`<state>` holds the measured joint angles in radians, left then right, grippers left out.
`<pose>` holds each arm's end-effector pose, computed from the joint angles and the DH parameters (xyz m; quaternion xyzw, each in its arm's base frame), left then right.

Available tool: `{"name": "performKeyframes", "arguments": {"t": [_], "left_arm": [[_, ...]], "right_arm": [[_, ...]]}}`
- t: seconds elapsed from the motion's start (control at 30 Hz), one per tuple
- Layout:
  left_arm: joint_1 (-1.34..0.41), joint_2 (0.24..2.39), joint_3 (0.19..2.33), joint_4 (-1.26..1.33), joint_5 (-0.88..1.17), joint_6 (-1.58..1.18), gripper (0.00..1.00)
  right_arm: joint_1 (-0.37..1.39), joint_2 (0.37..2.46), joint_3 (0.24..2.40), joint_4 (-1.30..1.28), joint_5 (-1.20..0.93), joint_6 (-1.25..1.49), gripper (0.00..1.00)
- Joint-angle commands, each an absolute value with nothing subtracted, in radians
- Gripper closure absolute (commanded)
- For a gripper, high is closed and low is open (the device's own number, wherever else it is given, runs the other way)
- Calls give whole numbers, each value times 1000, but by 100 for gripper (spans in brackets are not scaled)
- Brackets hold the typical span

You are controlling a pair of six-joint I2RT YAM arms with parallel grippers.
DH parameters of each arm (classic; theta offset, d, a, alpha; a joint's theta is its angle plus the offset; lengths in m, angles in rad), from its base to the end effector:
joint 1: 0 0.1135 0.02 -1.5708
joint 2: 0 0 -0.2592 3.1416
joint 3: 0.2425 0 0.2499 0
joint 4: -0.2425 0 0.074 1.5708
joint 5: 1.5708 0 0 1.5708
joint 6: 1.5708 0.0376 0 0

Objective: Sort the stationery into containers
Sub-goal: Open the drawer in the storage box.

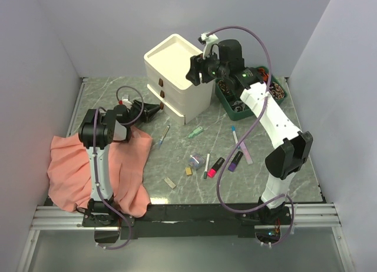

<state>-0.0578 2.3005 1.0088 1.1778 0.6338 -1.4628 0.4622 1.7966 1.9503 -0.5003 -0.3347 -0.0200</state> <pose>0.4189 -0.0465 0.0782 -0.2998 0.6752 -0.6044 0.2981 0.3629 0.1946 0.4254 -0.2856 0.7608 0.2573 0.5229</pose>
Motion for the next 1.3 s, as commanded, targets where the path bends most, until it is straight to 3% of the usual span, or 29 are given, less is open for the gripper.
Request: {"name": "performKeyframes", "arguments": {"t": [0.0,0.37,0.5,0.67,0.87,1.13,1.27], "left_arm": [[-67,2312,1052,1216,646,-1471,64],[-75,2323,1056,1186,663,-1480,64],[-72,2310,1028,1200,650,-1474,57],[-72,2329,1054,1201,647,-1479,54],[-72,2336,1065,1210,646,-1492,65],[-74,2375,1072,1246,652,-1522,58],[-74,2388,1086,1275,655,-1535,70]], "right_arm": [[459,1804,1994,-479,-344,-26,31],[460,1807,1997,-479,-341,-26,31],[460,1802,1991,-472,-339,-29,30],[460,1809,1999,-474,-344,-28,31],[460,1806,1996,-474,-337,-34,31],[462,1816,2000,-472,-341,-31,31],[460,1818,1997,-476,-337,-34,31]]}}
